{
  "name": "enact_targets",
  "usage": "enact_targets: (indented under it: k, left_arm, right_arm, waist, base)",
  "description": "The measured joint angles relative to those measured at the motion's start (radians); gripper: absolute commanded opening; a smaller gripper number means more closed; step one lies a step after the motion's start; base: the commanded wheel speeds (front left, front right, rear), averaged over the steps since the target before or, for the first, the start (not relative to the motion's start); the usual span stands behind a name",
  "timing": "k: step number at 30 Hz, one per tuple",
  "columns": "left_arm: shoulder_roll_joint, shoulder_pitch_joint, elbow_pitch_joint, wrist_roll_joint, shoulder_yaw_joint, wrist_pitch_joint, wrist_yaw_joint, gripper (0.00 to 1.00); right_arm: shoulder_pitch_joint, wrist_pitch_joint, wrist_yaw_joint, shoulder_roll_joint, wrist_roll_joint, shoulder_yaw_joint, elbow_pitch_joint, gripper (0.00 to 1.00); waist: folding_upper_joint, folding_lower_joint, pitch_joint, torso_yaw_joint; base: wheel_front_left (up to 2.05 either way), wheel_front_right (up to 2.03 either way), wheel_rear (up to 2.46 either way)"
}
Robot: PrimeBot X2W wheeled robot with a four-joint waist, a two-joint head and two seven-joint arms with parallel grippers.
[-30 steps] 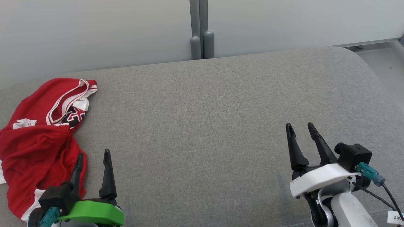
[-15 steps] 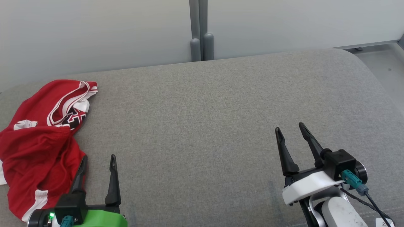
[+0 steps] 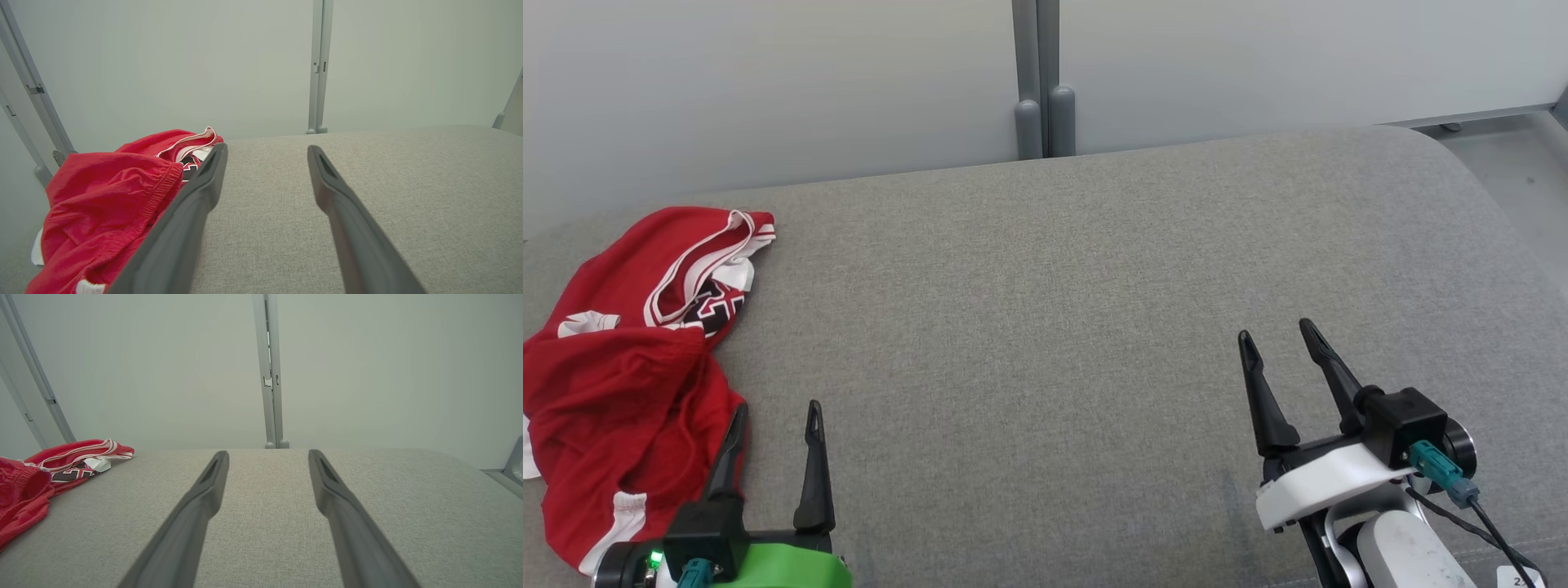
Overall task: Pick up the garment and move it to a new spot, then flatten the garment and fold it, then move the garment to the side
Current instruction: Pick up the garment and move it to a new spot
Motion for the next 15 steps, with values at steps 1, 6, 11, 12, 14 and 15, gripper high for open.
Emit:
enact_targets:
  k: [1, 6, 11, 12, 14, 15]
  left_arm:
    - [0.000, 0.000, 0.000, 0.000, 0.000, 0.000, 0.000, 1.00]
    - [0.000, 0.000, 0.000, 0.000, 0.001, 0.000, 0.000, 1.00]
    - [0.000, 0.000, 0.001, 0.000, 0.001, 0.000, 0.000, 1.00]
    - [0.000, 0.000, 0.002, 0.000, 0.001, 0.000, -0.001, 1.00]
    - [0.000, 0.000, 0.003, 0.000, 0.001, 0.000, -0.001, 1.00]
    - [0.000, 0.000, 0.004, 0.000, 0.001, 0.000, -0.002, 1.00]
  right_arm:
    - [0.000, 0.000, 0.000, 0.000, 0.000, -0.001, 0.000, 1.00]
    - [0.000, 0.000, 0.001, 0.001, 0.000, -0.004, 0.001, 1.00]
    - [0.000, 0.000, 0.002, 0.001, 0.000, -0.008, 0.001, 1.00]
    - [0.000, 0.000, 0.003, 0.001, 0.000, -0.009, 0.001, 1.00]
    - [0.000, 0.000, 0.008, 0.001, 0.000, -0.011, 0.001, 1.00]
    - [0.000, 0.000, 0.008, 0.002, 0.000, -0.014, 0.001, 1.00]
  waist:
    - [0.0000, 0.0000, 0.000, 0.000]
    - [0.0000, 0.0000, 0.001, -0.001]
    - [0.0000, 0.0000, 0.002, 0.000]
    - [0.0000, 0.0000, 0.002, 0.000]
    - [0.0000, 0.0000, 0.003, 0.002]
    - [0.0000, 0.0000, 0.003, 0.003]
  base:
    - [0.00, 0.00, 0.00]
    - [0.00, 0.00, 0.00]
    - [0.00, 0.00, 0.00]
    - [0.00, 0.00, 0.00]
    - [0.00, 0.00, 0.00]
    - [0.00, 0.00, 0.00]
